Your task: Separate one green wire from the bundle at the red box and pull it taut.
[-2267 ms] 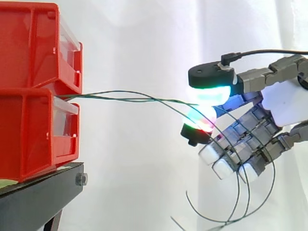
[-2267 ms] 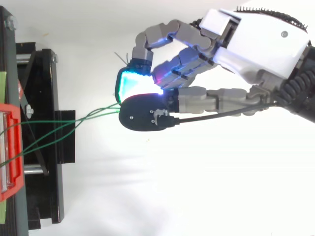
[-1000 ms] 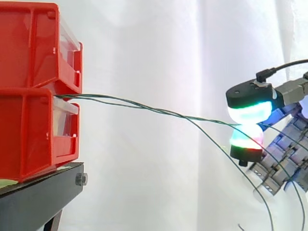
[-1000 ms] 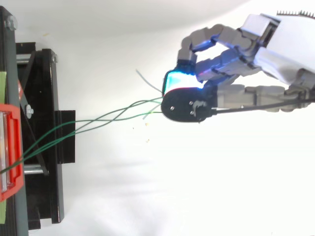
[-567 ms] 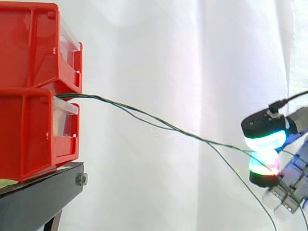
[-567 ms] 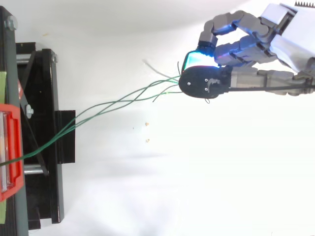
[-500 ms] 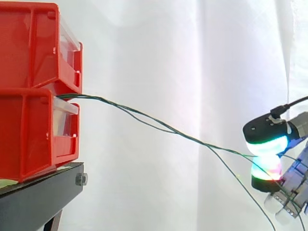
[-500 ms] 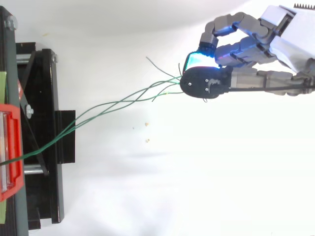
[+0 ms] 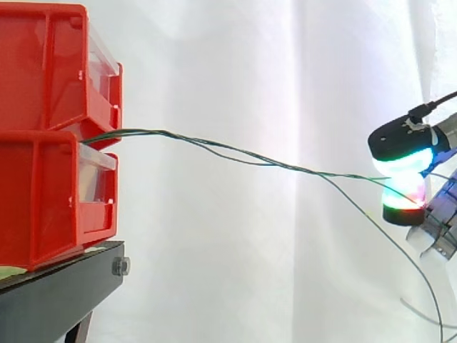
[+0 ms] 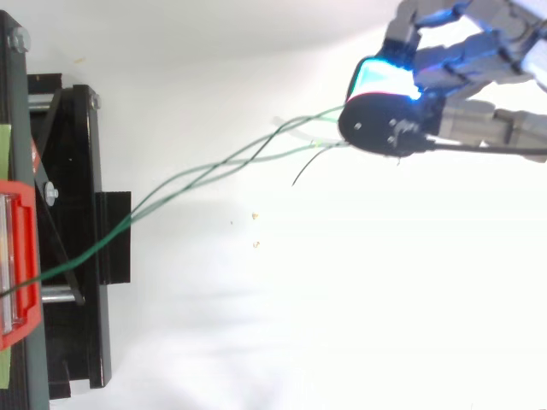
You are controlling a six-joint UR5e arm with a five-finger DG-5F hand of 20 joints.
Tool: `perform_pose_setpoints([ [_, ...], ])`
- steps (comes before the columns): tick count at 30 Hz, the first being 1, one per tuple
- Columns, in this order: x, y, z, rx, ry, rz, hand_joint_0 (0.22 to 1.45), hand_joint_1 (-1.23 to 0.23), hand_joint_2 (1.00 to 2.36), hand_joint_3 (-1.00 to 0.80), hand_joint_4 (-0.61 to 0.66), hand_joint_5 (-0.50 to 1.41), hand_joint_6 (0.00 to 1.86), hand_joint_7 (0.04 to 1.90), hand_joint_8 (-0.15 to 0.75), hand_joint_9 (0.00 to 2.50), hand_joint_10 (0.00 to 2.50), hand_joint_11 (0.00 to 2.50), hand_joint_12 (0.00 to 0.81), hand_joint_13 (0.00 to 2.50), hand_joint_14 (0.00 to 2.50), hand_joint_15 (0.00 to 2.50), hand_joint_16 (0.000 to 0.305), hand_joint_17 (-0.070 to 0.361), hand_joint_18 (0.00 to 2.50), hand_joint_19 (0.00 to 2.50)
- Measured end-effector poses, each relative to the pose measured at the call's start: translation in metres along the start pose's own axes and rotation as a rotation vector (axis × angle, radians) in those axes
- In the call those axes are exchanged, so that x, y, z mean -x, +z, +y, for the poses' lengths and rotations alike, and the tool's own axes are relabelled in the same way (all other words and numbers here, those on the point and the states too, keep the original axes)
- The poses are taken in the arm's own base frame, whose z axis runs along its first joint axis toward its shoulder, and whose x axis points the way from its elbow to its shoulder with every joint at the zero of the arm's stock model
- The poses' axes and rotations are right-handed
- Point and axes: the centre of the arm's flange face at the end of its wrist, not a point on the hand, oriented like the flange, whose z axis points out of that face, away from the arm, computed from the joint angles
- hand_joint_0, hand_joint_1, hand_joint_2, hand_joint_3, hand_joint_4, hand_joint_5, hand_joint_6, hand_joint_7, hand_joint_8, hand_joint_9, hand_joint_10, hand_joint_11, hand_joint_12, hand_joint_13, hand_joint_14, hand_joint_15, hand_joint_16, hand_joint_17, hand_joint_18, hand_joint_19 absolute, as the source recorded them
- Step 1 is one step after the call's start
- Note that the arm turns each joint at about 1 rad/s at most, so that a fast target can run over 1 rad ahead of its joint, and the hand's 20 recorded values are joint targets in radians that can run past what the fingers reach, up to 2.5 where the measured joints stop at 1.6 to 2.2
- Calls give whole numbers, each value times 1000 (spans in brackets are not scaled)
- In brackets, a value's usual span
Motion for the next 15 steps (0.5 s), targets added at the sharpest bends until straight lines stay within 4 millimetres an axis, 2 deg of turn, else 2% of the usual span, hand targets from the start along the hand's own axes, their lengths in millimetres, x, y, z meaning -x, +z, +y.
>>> perform_pose_setpoints([
  [4,-1,-7,2,5,-22,-26,617,-720,1025,-155,74,-151,880,1186,298,1026,28,818,371,830,16,401,54,121,730,503],
  [15,-14,-15,2,25,-89,-18,617,-717,1025,-163,75,-152,879,1177,292,930,22,653,372,818,16,398,55,124,731,508],
])
